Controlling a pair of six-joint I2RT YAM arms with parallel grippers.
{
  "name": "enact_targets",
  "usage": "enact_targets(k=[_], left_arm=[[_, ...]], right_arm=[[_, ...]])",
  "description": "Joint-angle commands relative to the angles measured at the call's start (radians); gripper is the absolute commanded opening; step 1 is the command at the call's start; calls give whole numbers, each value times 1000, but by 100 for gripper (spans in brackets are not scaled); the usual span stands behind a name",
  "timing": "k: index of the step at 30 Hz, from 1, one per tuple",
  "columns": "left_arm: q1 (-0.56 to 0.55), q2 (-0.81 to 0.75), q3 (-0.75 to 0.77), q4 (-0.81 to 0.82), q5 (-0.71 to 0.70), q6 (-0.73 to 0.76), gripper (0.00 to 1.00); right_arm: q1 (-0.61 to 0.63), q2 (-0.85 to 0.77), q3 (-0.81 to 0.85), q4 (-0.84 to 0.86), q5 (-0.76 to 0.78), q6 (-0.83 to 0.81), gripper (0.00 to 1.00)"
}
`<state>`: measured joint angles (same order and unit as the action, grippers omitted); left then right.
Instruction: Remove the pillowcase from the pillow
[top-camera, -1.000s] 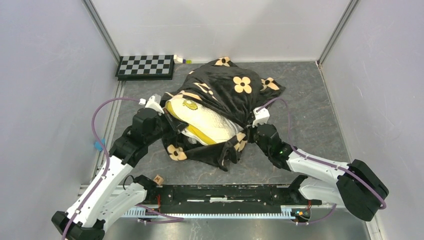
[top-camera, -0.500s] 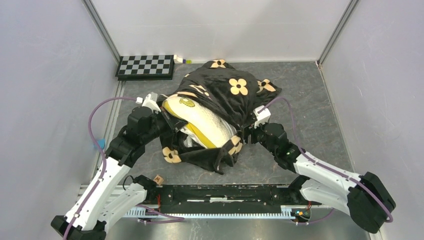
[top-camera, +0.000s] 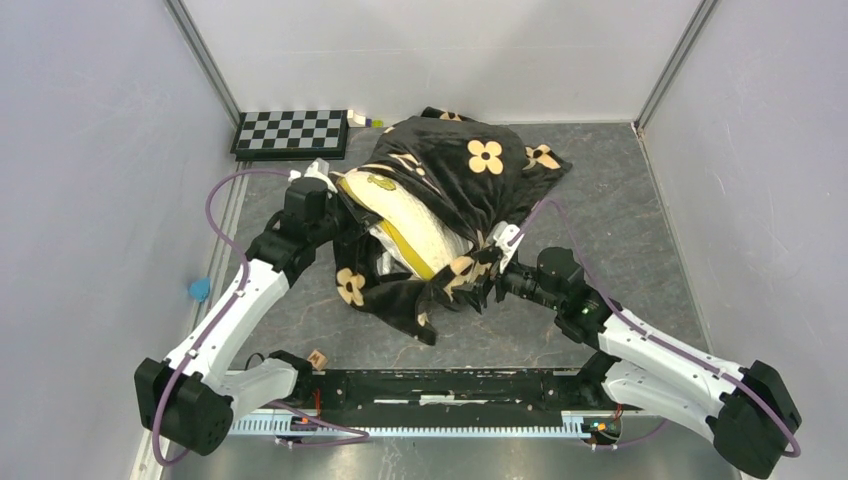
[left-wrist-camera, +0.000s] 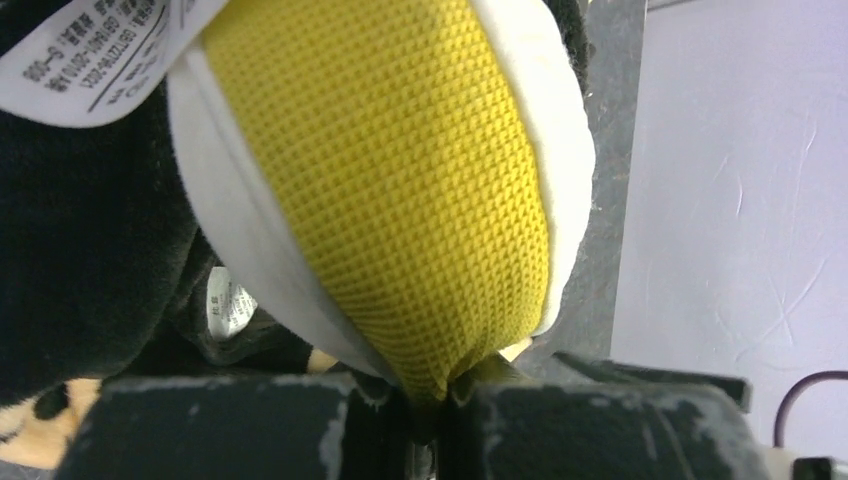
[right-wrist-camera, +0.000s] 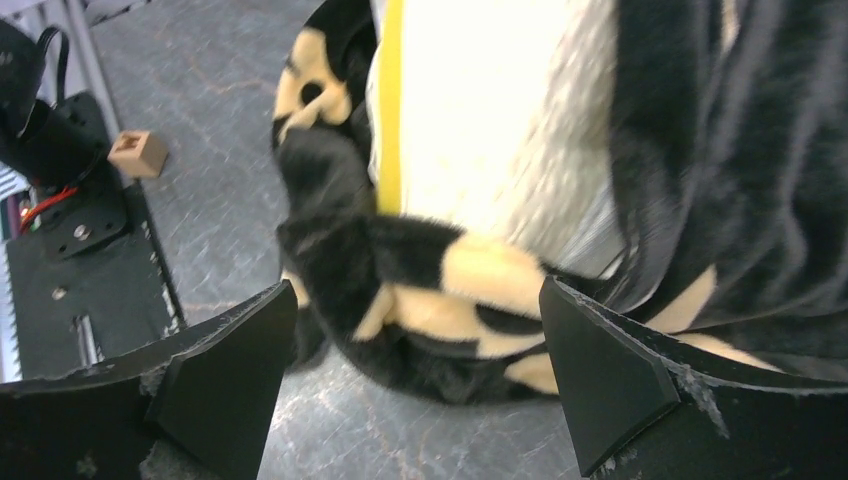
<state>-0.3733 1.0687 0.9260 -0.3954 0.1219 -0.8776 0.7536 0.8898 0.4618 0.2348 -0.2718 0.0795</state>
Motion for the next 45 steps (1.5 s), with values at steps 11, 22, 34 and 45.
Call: enact_targets(k=[11,22,34,45], left_arm=[[40,-32,88,147,64,-40,2],[40,-40,96,126,21,-26,2],[91,35,377,-36,-57,81,2],[195,-1,364,-41,291,29,2]], right_arm=[[39,130,-2,42,9,6,98],[171,316,120,19,160,5,86],[162,359,-3,42,387,50,0],[-180,315,-166,138,393,325,0]])
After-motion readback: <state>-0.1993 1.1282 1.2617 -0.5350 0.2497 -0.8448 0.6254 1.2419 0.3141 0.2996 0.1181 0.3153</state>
